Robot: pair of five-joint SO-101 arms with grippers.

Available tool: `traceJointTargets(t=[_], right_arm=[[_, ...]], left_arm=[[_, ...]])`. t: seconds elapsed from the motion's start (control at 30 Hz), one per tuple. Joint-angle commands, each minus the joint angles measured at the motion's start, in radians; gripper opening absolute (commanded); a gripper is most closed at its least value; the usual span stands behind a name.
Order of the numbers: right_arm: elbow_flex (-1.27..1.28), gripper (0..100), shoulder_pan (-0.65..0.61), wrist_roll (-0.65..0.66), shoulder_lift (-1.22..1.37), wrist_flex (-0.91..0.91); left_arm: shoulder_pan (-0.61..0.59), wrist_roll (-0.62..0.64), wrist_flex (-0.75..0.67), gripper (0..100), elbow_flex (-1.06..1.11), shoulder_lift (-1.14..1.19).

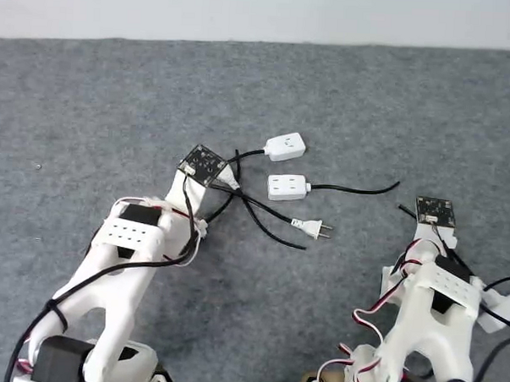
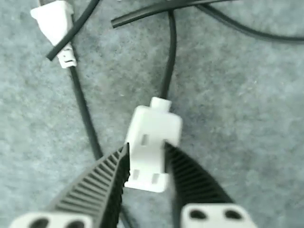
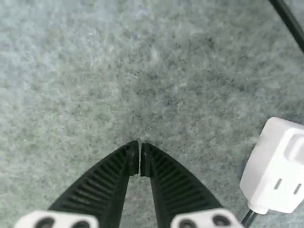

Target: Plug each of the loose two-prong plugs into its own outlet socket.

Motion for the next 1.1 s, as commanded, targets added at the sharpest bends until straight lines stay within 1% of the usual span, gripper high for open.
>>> traceJointTargets(t=[0.0,0.1,0.33,0.47,0.63,0.87,0.93,1.07], right_arm=[[-0.009,1.2,-0.013,0.014,-0.022,-0.015],[-0.009,1.2,-0.013,0.014,-0.022,-0.015],[-0.009,1.2,-0.013,0.014,-0.022,-0.015],[-0.009,1.2,-0.013,0.014,-0.022,-0.015],[-0.009,1.2,-0.013,0.014,-0.022,-0.015],[-0.009,1.2,-0.013,0.014,-0.022,-0.015],[-0.009,1.2,-0.013,0.014,-0.022,-0.015],[-0.009,1.2,-0.013,0.014,-0.022,-0.015]], left_arm=[[-0.037,-0.115,-0.020,19,0.002,0.002],[-0.040,-0.155,-0.020,20,0.030,0.002],[-0.037,-0.155,-0.020,20,0.028,-0.006],[-0.051,-0.150,-0.015,20,-0.018,-0.008],[-0.095,-0.149,-0.014,20,-0.085,-0.008],[-0.068,-0.149,-0.015,20,-0.097,-0.009],[-0.054,-0.149,-0.015,18,-0.096,-0.009],[-0.028,-0.155,-0.015,9,-0.088,-0.002]])
